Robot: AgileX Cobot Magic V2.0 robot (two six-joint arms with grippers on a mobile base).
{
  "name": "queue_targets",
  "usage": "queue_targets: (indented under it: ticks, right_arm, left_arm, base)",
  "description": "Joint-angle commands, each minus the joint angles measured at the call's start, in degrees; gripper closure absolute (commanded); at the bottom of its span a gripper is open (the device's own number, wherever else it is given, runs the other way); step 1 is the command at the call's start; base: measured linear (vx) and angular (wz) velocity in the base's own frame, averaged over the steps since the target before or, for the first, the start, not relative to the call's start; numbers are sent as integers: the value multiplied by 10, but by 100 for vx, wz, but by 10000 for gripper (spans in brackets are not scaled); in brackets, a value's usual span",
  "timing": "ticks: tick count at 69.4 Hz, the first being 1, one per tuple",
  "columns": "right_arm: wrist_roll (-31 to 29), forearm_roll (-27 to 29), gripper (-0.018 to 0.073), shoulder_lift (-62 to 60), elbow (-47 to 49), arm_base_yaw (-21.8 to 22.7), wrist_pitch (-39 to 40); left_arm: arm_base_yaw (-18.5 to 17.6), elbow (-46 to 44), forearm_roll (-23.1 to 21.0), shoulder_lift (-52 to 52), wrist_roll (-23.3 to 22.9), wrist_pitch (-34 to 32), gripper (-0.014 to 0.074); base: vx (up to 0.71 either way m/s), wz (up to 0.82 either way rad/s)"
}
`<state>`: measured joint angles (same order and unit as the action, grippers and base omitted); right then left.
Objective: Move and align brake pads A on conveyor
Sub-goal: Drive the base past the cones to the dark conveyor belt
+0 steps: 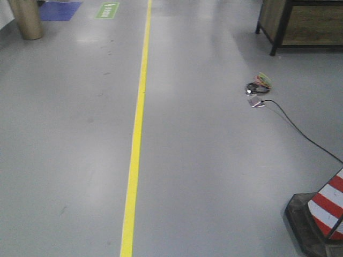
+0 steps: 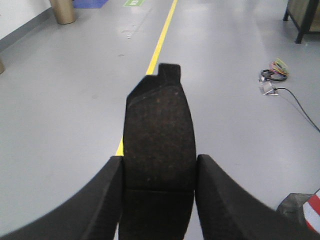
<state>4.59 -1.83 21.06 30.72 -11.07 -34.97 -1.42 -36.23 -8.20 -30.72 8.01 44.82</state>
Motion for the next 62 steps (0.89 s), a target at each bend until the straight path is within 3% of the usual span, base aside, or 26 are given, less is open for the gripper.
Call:
queue_targets:
  ticks: [1, 21, 62]
  right_arm:
    - [-5, -5, 566, 5, 16, 2, 58]
    - [-5, -5, 566, 5, 16, 2, 57]
    - [-5, -5, 566, 5, 16, 2, 57]
  left_arm:
    - [-3, -17, -9, -2, -3, -48, 603]
    - [-3, -17, -9, -2, -3, -48, 603]
    - [-3, -17, -9, -3, -3, -48, 603]
  base:
    - [43, -27]
    - [38, -53]
    - [25, -88]
